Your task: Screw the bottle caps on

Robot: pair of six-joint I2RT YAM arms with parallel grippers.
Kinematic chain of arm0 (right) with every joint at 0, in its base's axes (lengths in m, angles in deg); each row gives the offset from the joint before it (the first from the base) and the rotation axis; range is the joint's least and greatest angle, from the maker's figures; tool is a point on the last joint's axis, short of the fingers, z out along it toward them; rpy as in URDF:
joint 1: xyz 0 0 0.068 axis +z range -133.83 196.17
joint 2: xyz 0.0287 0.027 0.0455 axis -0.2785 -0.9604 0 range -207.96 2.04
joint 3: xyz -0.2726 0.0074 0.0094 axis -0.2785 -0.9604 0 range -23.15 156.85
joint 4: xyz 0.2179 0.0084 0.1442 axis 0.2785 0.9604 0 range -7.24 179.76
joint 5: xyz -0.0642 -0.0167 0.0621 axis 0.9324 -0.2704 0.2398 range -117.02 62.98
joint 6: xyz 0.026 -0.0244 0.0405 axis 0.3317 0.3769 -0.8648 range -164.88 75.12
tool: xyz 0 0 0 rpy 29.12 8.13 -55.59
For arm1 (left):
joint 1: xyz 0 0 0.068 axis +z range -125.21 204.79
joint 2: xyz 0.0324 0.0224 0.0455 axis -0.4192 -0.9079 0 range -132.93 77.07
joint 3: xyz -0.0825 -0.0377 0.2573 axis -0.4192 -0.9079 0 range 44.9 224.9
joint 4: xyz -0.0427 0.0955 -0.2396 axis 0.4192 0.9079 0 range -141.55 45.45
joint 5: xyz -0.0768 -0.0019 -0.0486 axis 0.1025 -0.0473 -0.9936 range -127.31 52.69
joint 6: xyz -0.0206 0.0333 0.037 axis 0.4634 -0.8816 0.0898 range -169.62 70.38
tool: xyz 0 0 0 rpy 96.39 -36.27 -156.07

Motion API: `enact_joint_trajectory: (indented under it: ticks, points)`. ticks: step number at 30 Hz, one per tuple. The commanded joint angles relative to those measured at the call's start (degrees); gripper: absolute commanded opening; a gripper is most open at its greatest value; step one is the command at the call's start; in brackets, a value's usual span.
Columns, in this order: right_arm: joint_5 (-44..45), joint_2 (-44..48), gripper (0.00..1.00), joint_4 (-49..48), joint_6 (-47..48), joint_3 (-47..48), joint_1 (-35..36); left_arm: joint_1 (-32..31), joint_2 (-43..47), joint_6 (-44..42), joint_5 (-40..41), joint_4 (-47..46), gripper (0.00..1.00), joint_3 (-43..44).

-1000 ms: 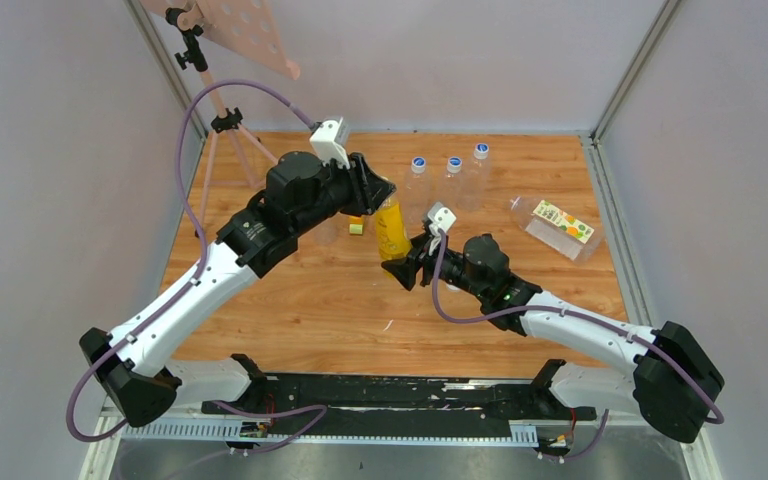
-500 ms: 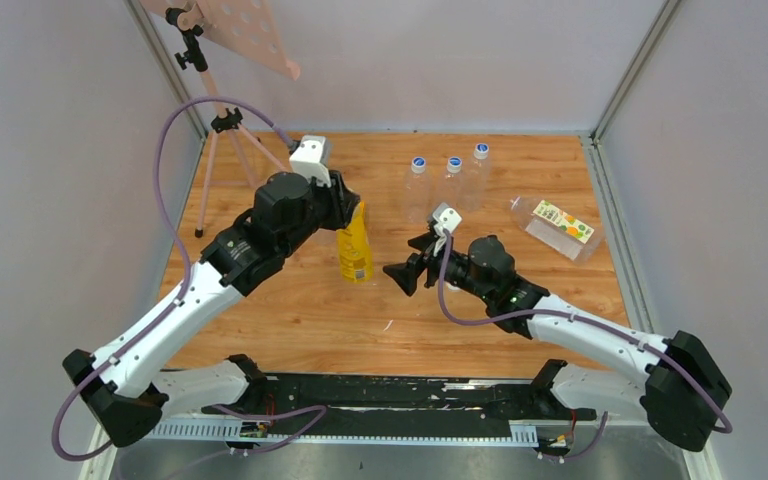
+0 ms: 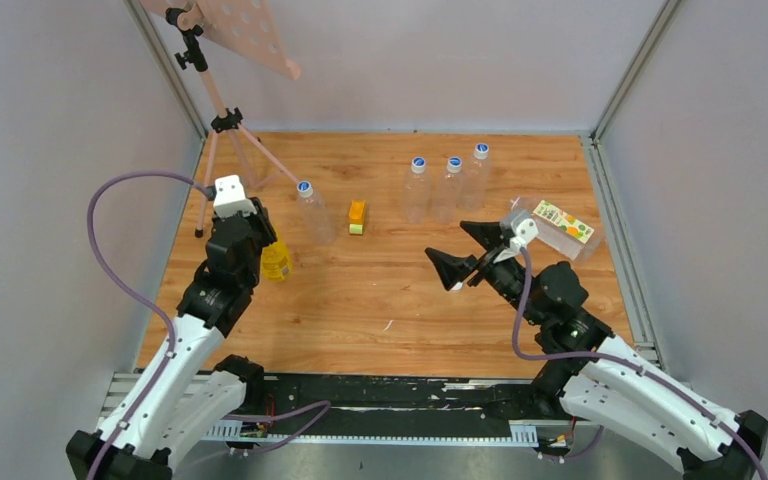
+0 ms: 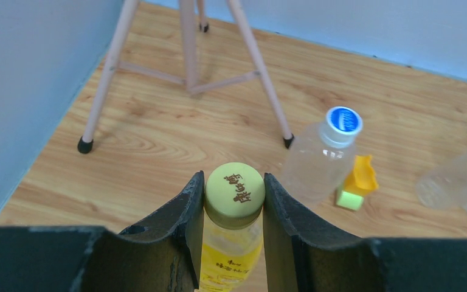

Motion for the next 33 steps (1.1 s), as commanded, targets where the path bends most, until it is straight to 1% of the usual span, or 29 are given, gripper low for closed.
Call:
enact_joint_trajectory:
  ticks: [1, 2, 4, 7, 10, 11, 16, 23, 25, 30, 33]
  points:
    - [6.1, 5.1, 0.92, 3.6, 2.7, 0.2, -0.2, 5.5, -0.7, -1.8, -0.3, -19.4, 0.07, -5.7]
    - [6.4, 6.1, 0.92, 4.3, 3.0, 0.4, -0.2, 6.8, -1.2, -1.9, -1.4, -23.0, 0.07, -7.0]
    - [7.3, 8.0, 0.92, 5.6, 3.2, 0.7, -0.2, 7.9, -3.3, -3.5, -2.4, -27.2, 0.08, -8.1]
    - [8.3, 10.0, 0.92, 7.0, 3.4, 0.7, -0.2, 8.9, -7.5, -5.5, -3.7, -31.3, 0.09, -8.8]
    - [9.1, 11.2, 0.92, 7.5, 3.4, 0.6, -0.2, 9.2, -10.2, -5.4, -5.8, -36.8, 0.11, -10.4]
    - [9.3, 11.4, 0.92, 7.6, 4.8, 0.5, -0.2, 9.3, -10.6, -5.2, -6.0, -38.2, 0.11, -10.6]
    - [9.8, 11.1, 0.92, 7.7, 5.3, 0.5, -0.2, 9.3, -13.6, -4.1, -7.3, -38.9, 0.13, -11.1]
    - [9.7, 10.8, 0.92, 7.7, 5.5, 0.2, -0.2, 9.3, -15.2, -2.9, -7.3, -37.6, 0.2, -11.5]
    - [9.5, 10.7, 0.92, 7.7, 5.5, 0.2, -0.2, 9.3, -15.4, -2.5, -7.1, -36.5, 0.18, -11.3]
    - [9.2, 10.2, 0.92, 7.7, 5.5, 0.2, -0.2, 9.3, -16.4, -2.0, -8.2, -35.2, 0.18, -11.3]
    - [9.0, 10.0, 0.92, 7.7, 5.5, 0.2, -0.2, 9.3, -17.0, -2.1, -9.2, -33.7, 0.23, -10.7]
